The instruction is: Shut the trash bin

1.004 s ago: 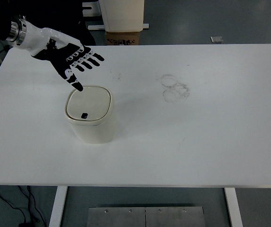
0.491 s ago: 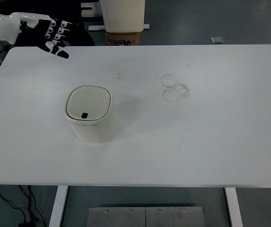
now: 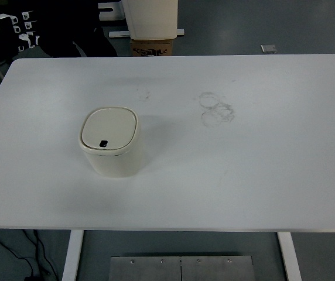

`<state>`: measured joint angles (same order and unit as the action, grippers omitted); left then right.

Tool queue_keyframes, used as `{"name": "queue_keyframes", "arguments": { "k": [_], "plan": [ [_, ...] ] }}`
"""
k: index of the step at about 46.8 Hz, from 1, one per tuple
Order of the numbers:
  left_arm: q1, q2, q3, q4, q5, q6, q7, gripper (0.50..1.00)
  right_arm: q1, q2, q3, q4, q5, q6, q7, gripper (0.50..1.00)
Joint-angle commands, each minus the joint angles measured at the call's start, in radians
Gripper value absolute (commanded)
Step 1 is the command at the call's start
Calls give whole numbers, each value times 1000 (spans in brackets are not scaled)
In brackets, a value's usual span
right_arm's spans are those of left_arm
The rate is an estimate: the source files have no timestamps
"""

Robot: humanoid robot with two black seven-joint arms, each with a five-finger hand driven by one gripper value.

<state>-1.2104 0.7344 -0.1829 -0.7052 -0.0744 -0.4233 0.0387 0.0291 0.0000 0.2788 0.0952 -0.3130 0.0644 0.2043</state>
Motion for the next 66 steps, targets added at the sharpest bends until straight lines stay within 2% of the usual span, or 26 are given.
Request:
{"name": "queue_keyframes", "arguments": {
  "k": [1,5,11,19,27,37,48,56,66],
  "plan": [
    [52,-7,-61,30,-36,23,0,1000,0,0,0,0,0,0,0,991],
    [101,-16,-139,76,-64,26,-17,1000,0,0,0,0,0,0,0,991],
    [147,-64,-223,147,-80,26,-108,1000,0,0,-1,0,0,0,0,991],
    [161,-121,-236,251,-84,26,-200,1000,0,0,0,0,0,0,0,991],
    [202,-159,-243,314,-146,26,-261,1000,0,0,0,0,0,0,0,991],
    [290,-205,-302,371,-258,18,-269,1000,0,0,-1,0,0,0,0,991],
    [354,-265,-420,379,-263,11,-267,1000,0,0,-1,0,0,0,0,991],
    [388,-280,-474,380,-265,-81,-267,1000,0,0,0,0,0,0,0,991],
    [439,-302,-509,380,-265,-115,-267,1000,0,0,0,0,0,0,0,991]
  ]
}}
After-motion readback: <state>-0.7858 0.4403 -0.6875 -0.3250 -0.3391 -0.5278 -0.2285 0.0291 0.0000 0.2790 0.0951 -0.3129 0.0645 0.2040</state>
